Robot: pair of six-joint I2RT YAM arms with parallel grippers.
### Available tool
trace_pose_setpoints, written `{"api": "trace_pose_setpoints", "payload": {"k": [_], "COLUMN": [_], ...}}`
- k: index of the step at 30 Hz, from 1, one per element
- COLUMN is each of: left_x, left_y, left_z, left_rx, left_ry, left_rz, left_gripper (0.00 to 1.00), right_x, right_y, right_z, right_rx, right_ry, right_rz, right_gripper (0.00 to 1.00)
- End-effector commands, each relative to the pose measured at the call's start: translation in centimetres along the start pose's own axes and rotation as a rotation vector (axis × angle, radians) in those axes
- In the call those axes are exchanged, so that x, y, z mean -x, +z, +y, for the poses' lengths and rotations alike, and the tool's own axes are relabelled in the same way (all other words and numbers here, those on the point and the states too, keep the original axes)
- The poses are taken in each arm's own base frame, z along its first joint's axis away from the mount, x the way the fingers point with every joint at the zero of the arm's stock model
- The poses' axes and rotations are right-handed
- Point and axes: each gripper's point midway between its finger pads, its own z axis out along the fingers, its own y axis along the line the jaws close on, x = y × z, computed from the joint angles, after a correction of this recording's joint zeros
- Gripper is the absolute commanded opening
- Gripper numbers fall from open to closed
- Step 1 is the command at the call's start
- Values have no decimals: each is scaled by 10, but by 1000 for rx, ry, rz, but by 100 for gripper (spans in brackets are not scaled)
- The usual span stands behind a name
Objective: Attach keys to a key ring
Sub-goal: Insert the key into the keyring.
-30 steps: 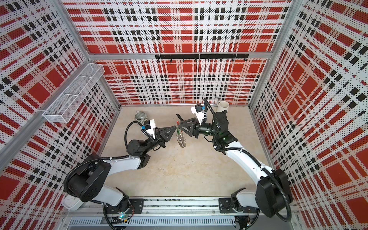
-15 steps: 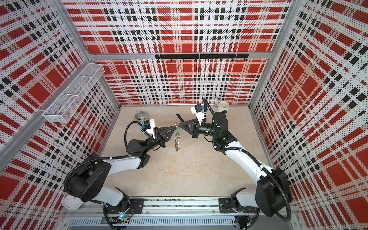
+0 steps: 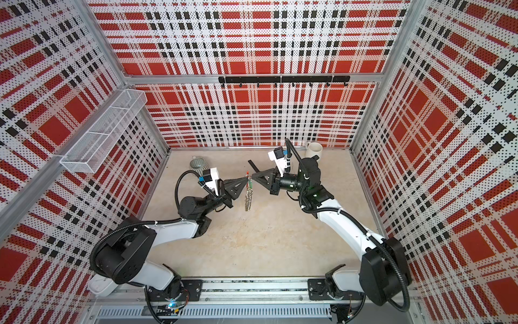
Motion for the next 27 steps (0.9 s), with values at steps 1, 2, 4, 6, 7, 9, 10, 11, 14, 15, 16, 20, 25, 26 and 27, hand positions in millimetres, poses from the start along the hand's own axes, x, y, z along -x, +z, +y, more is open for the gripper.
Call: {"api": "trace_pose_setpoints", "payload": {"k": [1,2,4,6,7,9,10,11,14,15,16,20,25,26,27], "left_x": [44,43,44,43,44,44,44,43,42,43,42,42,44,43,44], "left_y": [0,0,0,0,0,0,-1,-1,0,0,0,0,2,2,2], "left_z": [-29,-29,-29,-29,-29,-29,-29,-29,-29,-29,-29,-29,-31,-31,-31], "left_rx": [-107,-108,-107,-106,-107,-110,-110,-109,-110,-111,-111,-112,-121,-121,-123], "left_ry": [127,126,127,123,119,116,116,116,110,108,106,98,94,89,88], "left_rz": [-150,-149,-150,-151,-153,-155,-155,-153,-152,-153,-152,-153,-160,-159,-161], "left_gripper": [0,0,0,0,0,0,0,0,0,0,0,0,0,0,0], "right_x": [-11,-13,-16,-18,-17,-15,-13,-10,-1,3,7,22,23,22,21], "right_y": [3,3,3,2,1,-2,-4,-6,-11,-13,-14,-13,-3,-1,0], "right_z": [-11,-14,-21,-26,-28,-26,-25,-23,-18,-14,-9,9,16,15,16], "right_rx": [-51,-66,-98,-130,-147,-161,-169,-176,-182,-175,-161,-79,4,6,15], "right_ry": [12,18,25,29,27,15,6,-6,-35,-46,-60,-92,-67,-65,-64], "right_rz": [41,50,67,78,75,63,54,44,15,1,-12,-61,-48,-45,-40], "right_gripper": [0,0,0,0,0,9,17,24,32,35,37,47,51,51,51]}}
